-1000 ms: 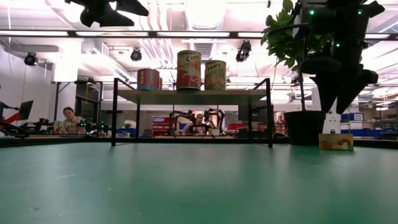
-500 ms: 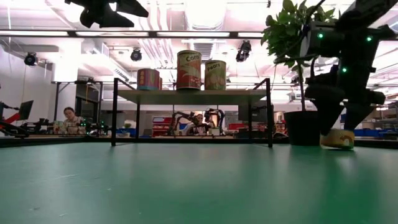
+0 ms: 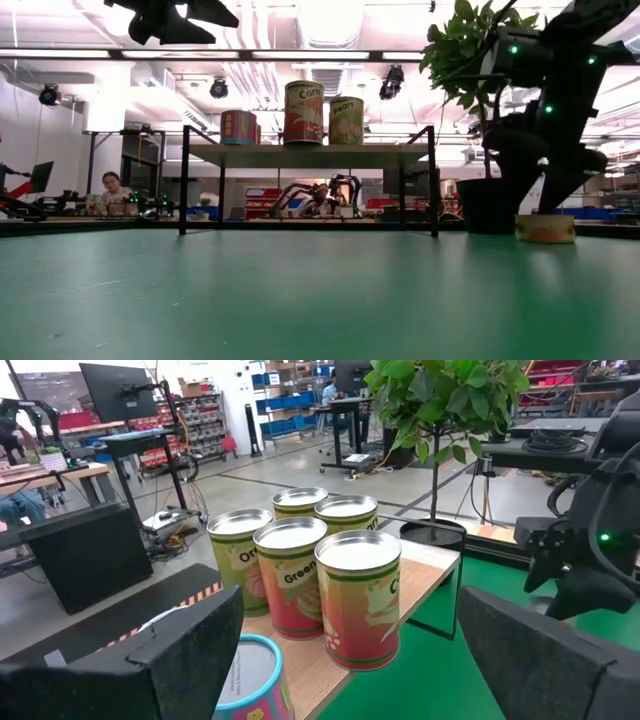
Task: Pick and place cans onto a shelf
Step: Put the canned mushroom on the shelf
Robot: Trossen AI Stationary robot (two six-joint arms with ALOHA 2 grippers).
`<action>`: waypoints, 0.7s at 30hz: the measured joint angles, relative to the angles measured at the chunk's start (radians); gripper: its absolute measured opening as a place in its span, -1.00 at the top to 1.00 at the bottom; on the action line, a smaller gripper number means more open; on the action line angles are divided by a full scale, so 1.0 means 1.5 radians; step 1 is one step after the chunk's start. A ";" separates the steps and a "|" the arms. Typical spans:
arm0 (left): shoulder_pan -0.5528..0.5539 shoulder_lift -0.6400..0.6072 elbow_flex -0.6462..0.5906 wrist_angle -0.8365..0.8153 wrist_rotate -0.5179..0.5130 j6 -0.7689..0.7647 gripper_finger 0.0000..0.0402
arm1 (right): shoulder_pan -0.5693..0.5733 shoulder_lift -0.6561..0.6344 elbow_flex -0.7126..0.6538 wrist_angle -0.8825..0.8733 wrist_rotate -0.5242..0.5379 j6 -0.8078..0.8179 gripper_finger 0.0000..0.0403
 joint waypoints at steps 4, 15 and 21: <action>0.000 0.000 0.000 -0.001 0.000 0.000 -0.73 | 0.007 0.000 0.020 -0.041 -0.002 -0.003 -0.88; 0.000 0.000 0.000 -0.005 0.000 0.000 -0.73 | 0.050 0.001 0.023 -0.077 -0.062 0.012 -0.88; 0.000 0.000 -0.001 -0.006 0.000 -0.001 -0.73 | 0.069 -0.001 0.032 -0.080 -0.066 0.012 -0.88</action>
